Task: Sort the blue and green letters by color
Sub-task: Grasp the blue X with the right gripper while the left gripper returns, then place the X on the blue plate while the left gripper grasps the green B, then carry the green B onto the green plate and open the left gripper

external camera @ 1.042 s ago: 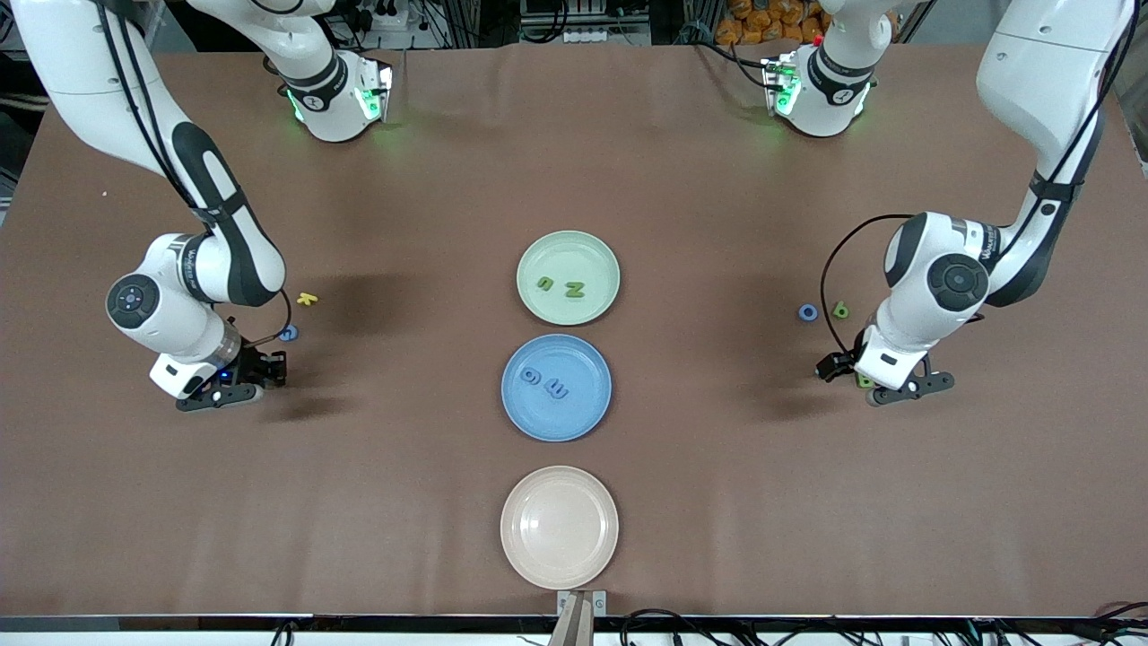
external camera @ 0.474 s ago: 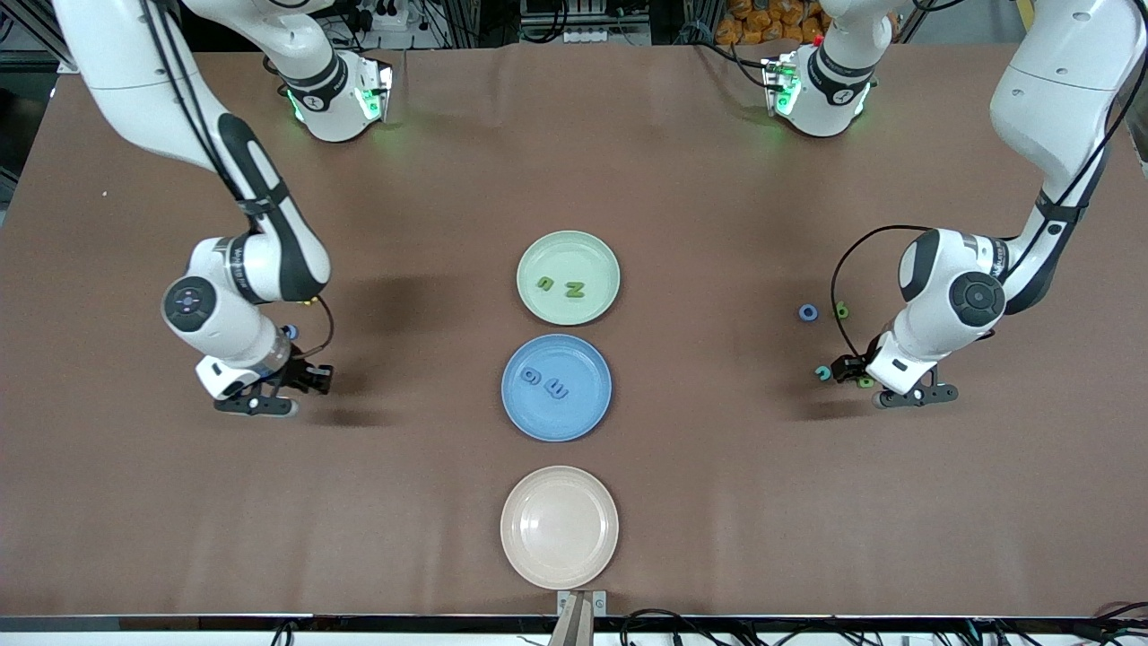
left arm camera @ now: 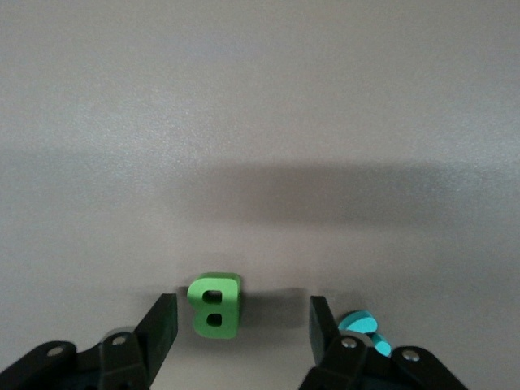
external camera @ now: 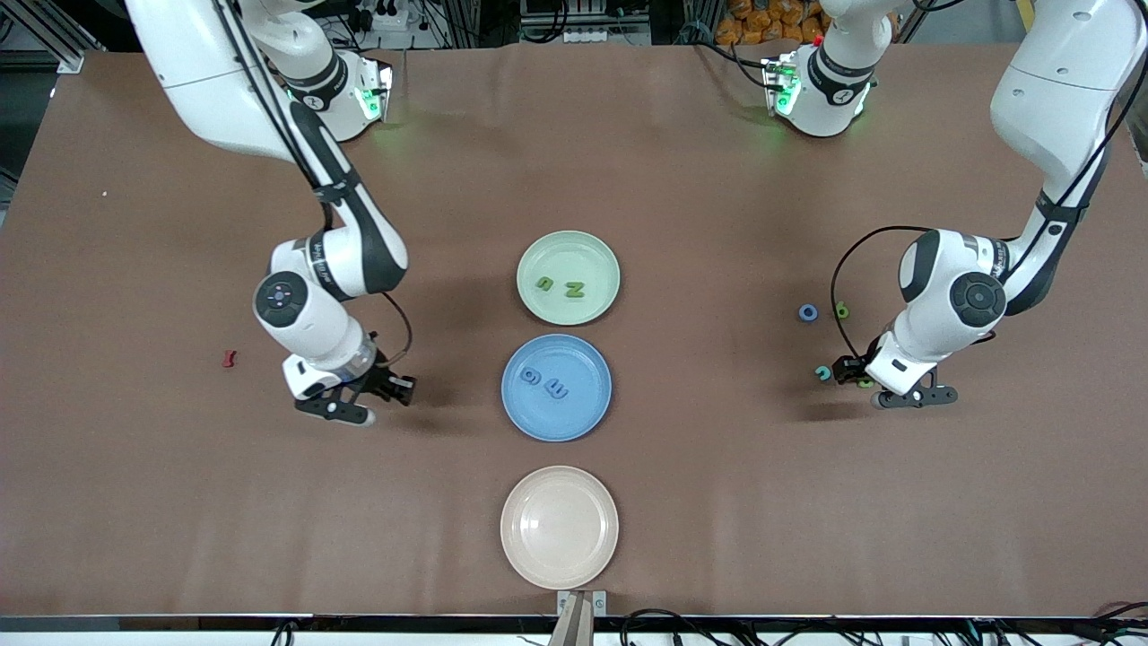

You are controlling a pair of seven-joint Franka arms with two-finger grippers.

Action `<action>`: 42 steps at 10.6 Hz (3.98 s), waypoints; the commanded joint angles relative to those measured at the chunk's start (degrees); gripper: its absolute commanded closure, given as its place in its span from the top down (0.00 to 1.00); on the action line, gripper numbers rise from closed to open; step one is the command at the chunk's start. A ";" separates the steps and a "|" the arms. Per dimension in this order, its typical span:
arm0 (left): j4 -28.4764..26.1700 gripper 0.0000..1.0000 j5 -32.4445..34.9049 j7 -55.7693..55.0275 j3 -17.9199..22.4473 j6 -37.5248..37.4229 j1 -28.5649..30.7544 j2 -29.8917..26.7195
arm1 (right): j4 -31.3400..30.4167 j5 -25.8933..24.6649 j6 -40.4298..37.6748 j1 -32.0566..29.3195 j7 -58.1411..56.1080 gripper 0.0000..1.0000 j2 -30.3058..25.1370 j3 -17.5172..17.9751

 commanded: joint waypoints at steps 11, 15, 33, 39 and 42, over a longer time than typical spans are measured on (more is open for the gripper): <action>0.67 0.10 -0.88 5.60 -0.18 0.30 1.25 1.10 | 15.31 11.03 -0.21 13.64 12.57 1.00 7.47 2.21; 2.08 0.00 -0.71 5.43 -0.79 -1.28 0.45 -0.22 | 14.53 10.32 -2.93 12.42 10.47 1.00 6.25 2.12; 9.99 0.00 -0.79 -44.19 -7.65 -12.89 -30.01 -0.49 | -22.72 -7.87 -3.40 -16.41 -24.09 1.00 -16.08 -4.21; 11.13 0.00 0.69 -58.79 -6.95 -12.89 -43.21 1.70 | -30.30 -7.96 4.52 -18.52 -24.09 1.00 -16.79 -4.12; 14.11 0.00 1.67 -65.75 -2.13 -12.89 -51.12 4.08 | -30.39 -7.96 9.43 -19.05 -24.09 1.00 -12.93 -4.12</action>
